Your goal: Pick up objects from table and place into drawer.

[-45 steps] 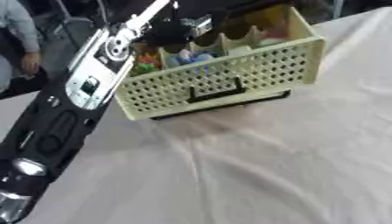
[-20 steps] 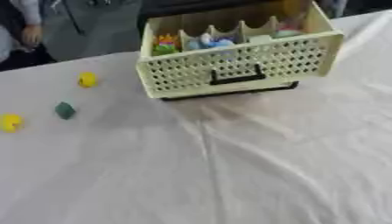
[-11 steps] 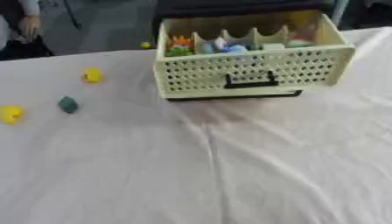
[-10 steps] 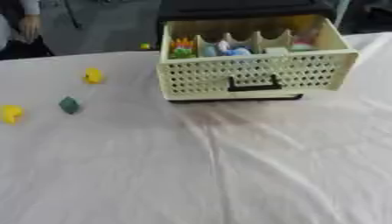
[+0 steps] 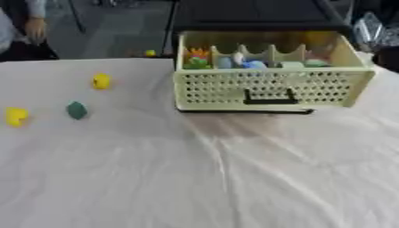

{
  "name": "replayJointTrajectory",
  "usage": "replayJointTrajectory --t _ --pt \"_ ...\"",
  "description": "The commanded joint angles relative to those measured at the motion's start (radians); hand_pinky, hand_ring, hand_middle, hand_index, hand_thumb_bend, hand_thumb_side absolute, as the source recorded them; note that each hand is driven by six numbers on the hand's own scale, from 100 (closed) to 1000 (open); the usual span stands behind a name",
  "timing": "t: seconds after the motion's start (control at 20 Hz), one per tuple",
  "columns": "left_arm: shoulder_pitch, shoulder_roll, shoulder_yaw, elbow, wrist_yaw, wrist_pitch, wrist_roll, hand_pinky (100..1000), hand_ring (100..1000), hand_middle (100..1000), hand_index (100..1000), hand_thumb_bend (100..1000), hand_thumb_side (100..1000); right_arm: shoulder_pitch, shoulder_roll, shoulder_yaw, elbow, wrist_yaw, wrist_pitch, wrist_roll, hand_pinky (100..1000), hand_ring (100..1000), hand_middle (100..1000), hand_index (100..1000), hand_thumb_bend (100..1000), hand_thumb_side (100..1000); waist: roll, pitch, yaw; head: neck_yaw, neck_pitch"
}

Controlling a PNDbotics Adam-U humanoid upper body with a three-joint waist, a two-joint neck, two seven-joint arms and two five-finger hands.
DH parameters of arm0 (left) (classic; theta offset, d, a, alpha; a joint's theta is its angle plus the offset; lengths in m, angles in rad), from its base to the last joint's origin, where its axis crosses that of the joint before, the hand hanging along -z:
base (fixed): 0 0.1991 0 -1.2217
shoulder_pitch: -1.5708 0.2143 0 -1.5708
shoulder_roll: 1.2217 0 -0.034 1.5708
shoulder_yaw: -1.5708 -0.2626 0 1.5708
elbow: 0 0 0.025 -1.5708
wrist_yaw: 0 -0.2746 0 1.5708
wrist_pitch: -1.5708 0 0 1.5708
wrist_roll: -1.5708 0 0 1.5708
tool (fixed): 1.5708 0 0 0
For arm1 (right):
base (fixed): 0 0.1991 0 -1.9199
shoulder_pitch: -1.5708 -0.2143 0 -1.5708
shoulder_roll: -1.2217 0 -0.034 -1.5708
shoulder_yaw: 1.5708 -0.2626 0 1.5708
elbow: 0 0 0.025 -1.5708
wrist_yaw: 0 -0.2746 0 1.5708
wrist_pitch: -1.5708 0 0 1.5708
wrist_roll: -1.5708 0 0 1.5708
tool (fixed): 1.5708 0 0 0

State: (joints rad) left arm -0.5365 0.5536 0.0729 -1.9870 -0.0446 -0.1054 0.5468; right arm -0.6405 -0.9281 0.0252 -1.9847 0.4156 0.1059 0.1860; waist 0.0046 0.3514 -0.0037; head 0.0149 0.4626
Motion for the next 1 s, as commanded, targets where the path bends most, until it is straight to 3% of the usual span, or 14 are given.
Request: replayJointTrajectory --t 0.05,0.2,0.4,0.5,0.65,1.0 --pt "-0.005 0.010 0.001 -0.013 0.003 -0.009 -0.055 408 598 798 838 192 889 -0.001 -0.080 0.011 -0.015 0.024 -0.049 0.142 424 456 459 746 100 692 -0.007 -0.022 0.003 -0.005 -0.008" --pt "-0.002 0.010 0.001 -0.013 0.000 -0.016 -0.087 410 601 801 839 182 898 0.007 -0.121 0.026 -0.015 -0.016 -0.104 0.284 374 451 527 796 100 683 -0.018 -0.026 0.005 -0.011 0.004" --pt "0.005 0.009 0.002 -0.013 0.002 -0.006 -0.105 410 602 802 838 173 902 0.008 -0.171 0.059 -0.015 -0.163 -0.124 0.459 276 461 574 830 100 712 -0.030 -0.031 0.007 -0.036 0.024" --pt "0.007 0.010 0.002 -0.013 0.003 -0.004 -0.110 410 603 802 837 178 903 -0.004 -0.190 0.074 -0.015 -0.233 -0.109 0.530 229 485 623 844 100 824 -0.036 -0.035 0.009 -0.061 0.035" --pt "0.008 0.009 0.002 -0.013 0.007 0.001 -0.114 410 604 803 838 172 906 -0.049 -0.198 0.106 -0.015 -0.317 -0.060 0.613 230 509 658 841 100 1000 -0.043 -0.040 0.011 -0.091 0.050" --pt "0.009 0.007 -0.003 -0.013 0.010 0.011 -0.129 409 605 804 837 170 910 -0.175 -0.168 0.204 -0.015 -0.366 0.130 0.716 243 529 691 831 100 1000 -0.054 -0.053 0.019 -0.136 0.070"
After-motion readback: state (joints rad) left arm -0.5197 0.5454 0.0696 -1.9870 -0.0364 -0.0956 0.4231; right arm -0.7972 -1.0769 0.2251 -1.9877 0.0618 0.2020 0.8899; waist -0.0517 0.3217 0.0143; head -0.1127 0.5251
